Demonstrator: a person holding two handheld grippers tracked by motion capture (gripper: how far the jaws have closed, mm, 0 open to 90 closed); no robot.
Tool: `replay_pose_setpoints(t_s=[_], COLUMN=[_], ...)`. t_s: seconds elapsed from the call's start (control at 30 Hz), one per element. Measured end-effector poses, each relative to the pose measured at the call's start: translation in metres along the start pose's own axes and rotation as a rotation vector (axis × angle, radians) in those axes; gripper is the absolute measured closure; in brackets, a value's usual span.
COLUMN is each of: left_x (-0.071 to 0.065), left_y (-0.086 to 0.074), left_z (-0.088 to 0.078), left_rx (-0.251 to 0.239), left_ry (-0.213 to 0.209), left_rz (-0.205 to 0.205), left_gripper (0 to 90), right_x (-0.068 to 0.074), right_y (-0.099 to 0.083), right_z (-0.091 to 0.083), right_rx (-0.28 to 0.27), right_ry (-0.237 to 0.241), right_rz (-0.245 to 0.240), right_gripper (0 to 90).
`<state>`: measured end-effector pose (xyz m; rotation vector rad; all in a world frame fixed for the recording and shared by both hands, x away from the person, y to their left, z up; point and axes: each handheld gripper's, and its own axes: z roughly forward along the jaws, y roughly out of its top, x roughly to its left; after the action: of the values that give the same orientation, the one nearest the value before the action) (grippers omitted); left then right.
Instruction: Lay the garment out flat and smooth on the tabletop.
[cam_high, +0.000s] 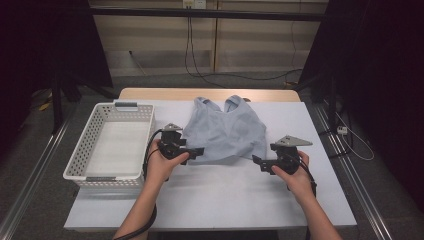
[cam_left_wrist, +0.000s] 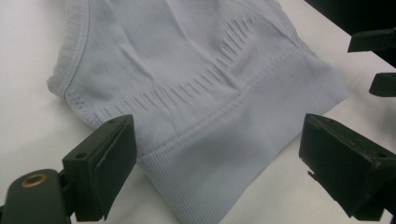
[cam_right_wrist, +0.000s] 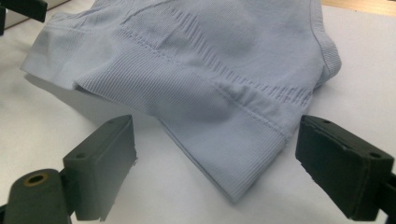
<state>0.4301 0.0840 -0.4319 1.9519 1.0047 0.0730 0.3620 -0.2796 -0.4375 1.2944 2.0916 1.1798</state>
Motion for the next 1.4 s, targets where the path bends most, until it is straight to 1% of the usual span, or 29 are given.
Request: replay_pose_setpoints(t_s=[0.03,0.1,0.2,0.3,0.4,0.5,0.57,0.63,0.67,0.73,0.93,1.0,1.13,1.27,1.33,1.4], left_x=[0.000,0.000,-0.003,-0.003,-0.002,-0.001,0.000,0.000,0.000,0.000,-0.001,-0.001,-0.001,0.000,0.000,0.000], left_y=[0.000,0.001,0.001,0.000,-0.001,-0.002,-0.004,-0.005,-0.006,-0.007,-0.006,-0.006,-0.007,-0.008,-0.009,-0.009], left_z=[0.000,0.001,0.000,-0.002,0.000,-0.002,-0.003,-0.003,-0.002,0.000,0.000,0.001,0.003,0.002,0.002,0.001], left_rx=[0.007,0.005,0.026,0.018,0.021,0.012,0.008,0.014,0.019,0.028,0.023,0.021,0.034,0.029,0.033,0.035], left_ry=[-0.002,-0.008,-0.008,-0.017,-0.020,-0.017,-0.016,-0.012,-0.008,-0.015,-0.011,-0.011,-0.019,-0.015,-0.006,-0.008], left_rz=[0.003,-0.004,0.016,0.016,0.006,0.007,0.009,0.009,0.017,0.013,0.025,0.027,0.028,0.032,0.035,0.032], left_gripper=[11.2,11.2,10.7,10.6,10.1,9.7,9.7,9.4,9.2,9.0,8.7,8.7,8.6,8.5,8.5,8.3], right_x=[0.000,-0.001,-0.003,-0.004,-0.006,-0.006,-0.006,-0.006,-0.006,-0.006,-0.007,-0.008,-0.008,-0.009,-0.009,-0.008], right_y=[0.000,-0.001,-0.002,-0.003,-0.004,-0.004,-0.004,-0.004,-0.004,-0.004,-0.005,-0.005,-0.005,-0.006,-0.007,-0.008], right_z=[0.000,-0.001,-0.002,-0.002,-0.002,-0.002,-0.001,-0.002,-0.002,-0.002,-0.002,-0.001,0.000,0.000,-0.001,-0.001], right_rx=[-0.002,0.000,-0.005,-0.005,-0.001,-0.002,0.002,0.003,0.001,0.002,0.014,0.016,0.008,0.026,0.035,0.042], right_ry=[-0.002,-0.004,-0.005,-0.005,-0.008,-0.011,-0.014,-0.015,-0.017,-0.020,-0.025,-0.021,-0.024,-0.025,-0.018,-0.018], right_rz=[0.004,0.006,0.013,0.015,0.023,0.017,0.002,0.004,0.004,0.008,0.006,0.000,0.000,0.002,-0.004,-0.013], right_gripper=[11.3,11.2,11.1,10.8,10.6,10.6,10.6,10.6,10.6,10.6,10.8,12.4,13.6,14.3,18.9,23.5])
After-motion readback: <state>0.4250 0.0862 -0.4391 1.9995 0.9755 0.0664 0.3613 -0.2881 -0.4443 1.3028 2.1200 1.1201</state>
